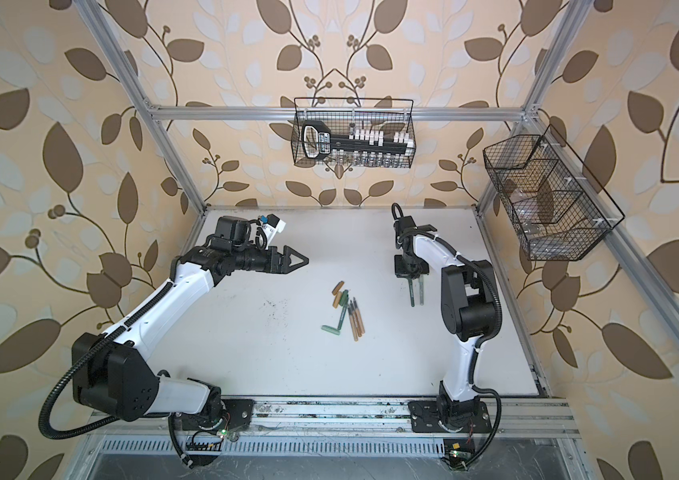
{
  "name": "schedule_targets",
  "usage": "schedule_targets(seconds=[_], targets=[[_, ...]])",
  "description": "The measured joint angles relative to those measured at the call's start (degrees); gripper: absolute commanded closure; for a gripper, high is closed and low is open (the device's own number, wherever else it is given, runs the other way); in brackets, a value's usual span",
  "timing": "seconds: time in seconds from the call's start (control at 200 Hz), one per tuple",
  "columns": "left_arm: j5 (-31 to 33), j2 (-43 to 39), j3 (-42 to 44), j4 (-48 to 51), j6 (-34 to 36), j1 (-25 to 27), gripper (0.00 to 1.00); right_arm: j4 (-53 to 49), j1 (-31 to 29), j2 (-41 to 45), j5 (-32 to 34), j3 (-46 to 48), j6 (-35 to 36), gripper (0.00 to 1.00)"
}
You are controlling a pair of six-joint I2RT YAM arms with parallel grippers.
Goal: Insert the pens into the pen caps
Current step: 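Carry the capped green pen away and lay it down with the right gripper, then move the right gripper back over the pile toward the wooden pens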
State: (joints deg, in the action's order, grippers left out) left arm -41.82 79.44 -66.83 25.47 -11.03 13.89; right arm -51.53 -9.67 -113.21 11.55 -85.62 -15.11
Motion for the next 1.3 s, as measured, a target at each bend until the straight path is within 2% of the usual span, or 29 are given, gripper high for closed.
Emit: schedule_targets(seconds=[0.08, 0.16, 0.305, 0.465, 0.55, 0.625, 0.725, 0.925, 1.11, 1.3], targets=[[0.6, -0.1, 0.7, 0.1, 0.0, 0.0, 0.01, -0.6, 0.6, -1.2, 1.9, -0.4, 0.7, 0.9], [1.1, -0.1, 1.4, 0.1, 0.0, 0.0, 0.01, -1.1, 0.7, -1.9, 3.0, -0.5, 1.3, 0.82], [1.9, -0.2, 1.8, 0.1, 0.0, 0.0, 0.01, -1.4, 0.7, -2.0, 3.7, -0.5, 1.7, 0.81], [2.0, -1.6, 3.5, 0.1, -0.1, 0.0, 0.01, -1.5, 0.7, -2.0, 3.8, -0.5, 1.9, 0.74], [2.9, -2.6, 4.7, 0.1, -0.3, 0.0, 0.01, -1.5, 0.6, -1.9, 3.1, -0.5, 2.5, 0.69], [4.2, -3.1, 5.9, 0.3, -0.9, 0.0, 0.01, -1.0, -0.2, -1.2, 1.2, -0.2, 3.8, 0.59], [6.6, -3.3, 7.0, 0.7, -1.7, 0.0, 0.01, 1.0, -4.1, 3.7, -3.1, 2.9, 6.1, 0.52], [12.3, -4.8, 9.1, 1.1, -4.1, 0.0, 0.01, 4.4, -16.4, 14.0, -12.8, 8.0, 6.8, 0.48], [16.3, -4.9, 9.3, 1.0, -6.0, 0.0, 0.01, 7.0, -24.4, 12.5, -17.2, 8.2, 3.5, 0.48], [17.3, -3.8, 9.3, -0.1, -7.4, 0.0, 0.01, 8.6, -26.3, 8.0, -20.0, 7.8, -1.1, 0.51]])
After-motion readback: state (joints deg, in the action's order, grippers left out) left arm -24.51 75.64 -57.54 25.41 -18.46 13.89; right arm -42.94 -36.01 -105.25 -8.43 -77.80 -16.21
